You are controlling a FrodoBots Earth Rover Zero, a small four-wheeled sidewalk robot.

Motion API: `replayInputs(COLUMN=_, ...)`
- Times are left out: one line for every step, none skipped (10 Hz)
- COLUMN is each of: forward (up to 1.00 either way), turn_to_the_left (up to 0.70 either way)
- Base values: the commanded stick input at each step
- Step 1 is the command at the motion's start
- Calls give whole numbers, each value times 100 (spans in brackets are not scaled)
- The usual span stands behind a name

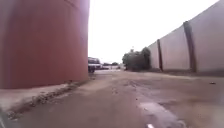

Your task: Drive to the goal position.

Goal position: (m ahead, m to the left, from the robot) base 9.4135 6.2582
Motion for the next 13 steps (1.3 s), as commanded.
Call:
replayInputs(forward=30, turn_to_the_left=0)
replayInputs(forward=30, turn_to_the_left=0)
replayInputs(forward=30, turn_to_the_left=0)
replayInputs(forward=30, turn_to_the_left=0)
replayInputs(forward=30, turn_to_the_left=0)
replayInputs(forward=30, turn_to_the_left=0)
replayInputs(forward=30, turn_to_the_left=0)
replayInputs(forward=30, turn_to_the_left=0)
replayInputs(forward=30, turn_to_the_left=0)
replayInputs(forward=30, turn_to_the_left=0)
replayInputs(forward=30, turn_to_the_left=0)
replayInputs(forward=30, turn_to_the_left=0)
replayInputs(forward=30, turn_to_the_left=0)
